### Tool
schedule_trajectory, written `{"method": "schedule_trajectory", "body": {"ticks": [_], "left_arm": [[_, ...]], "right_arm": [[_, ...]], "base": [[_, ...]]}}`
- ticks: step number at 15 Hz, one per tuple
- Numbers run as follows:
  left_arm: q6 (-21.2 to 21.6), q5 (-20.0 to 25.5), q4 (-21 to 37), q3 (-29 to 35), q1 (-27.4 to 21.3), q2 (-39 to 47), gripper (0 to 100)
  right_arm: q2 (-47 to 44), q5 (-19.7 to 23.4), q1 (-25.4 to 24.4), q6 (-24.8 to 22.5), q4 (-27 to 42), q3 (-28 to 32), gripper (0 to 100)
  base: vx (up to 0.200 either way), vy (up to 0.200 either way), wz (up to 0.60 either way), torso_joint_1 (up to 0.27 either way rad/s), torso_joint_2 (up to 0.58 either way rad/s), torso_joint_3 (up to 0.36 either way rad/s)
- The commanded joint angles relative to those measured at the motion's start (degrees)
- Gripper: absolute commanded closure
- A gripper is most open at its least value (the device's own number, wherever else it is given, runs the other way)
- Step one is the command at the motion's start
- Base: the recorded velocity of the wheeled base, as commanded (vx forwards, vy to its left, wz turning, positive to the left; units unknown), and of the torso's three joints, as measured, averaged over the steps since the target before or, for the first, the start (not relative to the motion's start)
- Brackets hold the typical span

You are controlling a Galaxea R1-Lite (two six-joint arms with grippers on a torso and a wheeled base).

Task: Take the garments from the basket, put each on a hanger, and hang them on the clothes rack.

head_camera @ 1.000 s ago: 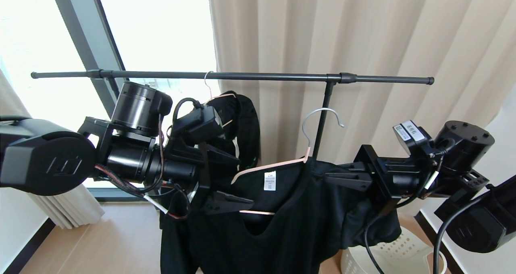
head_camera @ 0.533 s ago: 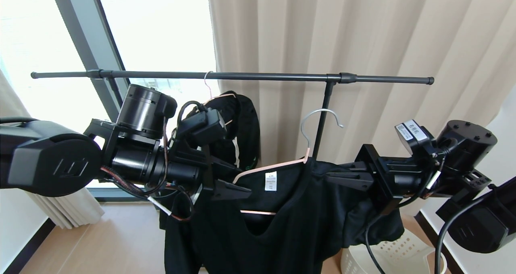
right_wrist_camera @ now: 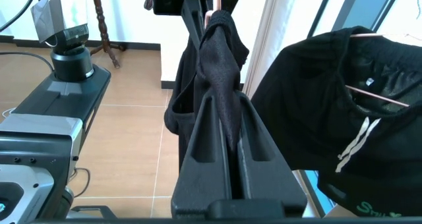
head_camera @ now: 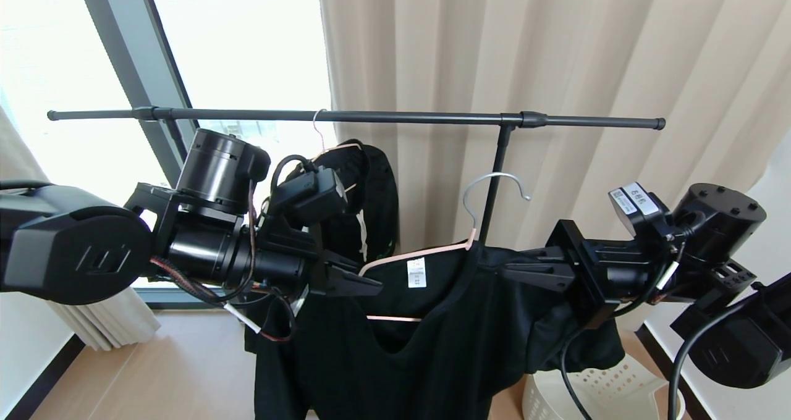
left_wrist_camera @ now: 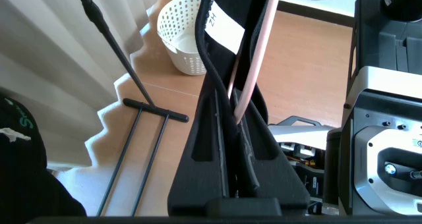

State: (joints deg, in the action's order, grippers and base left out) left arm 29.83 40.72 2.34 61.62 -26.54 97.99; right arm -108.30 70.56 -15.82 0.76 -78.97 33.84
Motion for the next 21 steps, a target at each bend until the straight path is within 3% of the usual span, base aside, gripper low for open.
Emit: {"method": "schedule_trajectory", "body": {"ticks": [1,5,13,21], "left_arm": [[0.0,0.0,-0.1,0.0,0.2,-0.5,100],[-0.1,0.1,0.0,-0.2,1.9,-2.5,100],[-0.1,0.2,-0.2,-6.3,5.6,-10.8,100],[-0.1,0.3,-0.2,-10.6,9.8,-18.6,100]], "right_arm": [[0.3,0.0,0.2,0.0,0.0,-0.3,0],[0.2,0.0,0.6,-0.1,0.0,-0.1,0],[-0.3,0.0,2.1,-0.3,0.0,1.3,0],[-6.0,0.0,5.9,-0.3,0.0,4.8,0]], "base": [[0.000,0.000,0.00,0.000,0.00,0.000],[0.000,0.000,0.00,0.000,0.00,0.000],[0.000,0.000,0.00,0.000,0.00,0.000],[0.000,0.000,0.00,0.000,0.00,0.000]]}}
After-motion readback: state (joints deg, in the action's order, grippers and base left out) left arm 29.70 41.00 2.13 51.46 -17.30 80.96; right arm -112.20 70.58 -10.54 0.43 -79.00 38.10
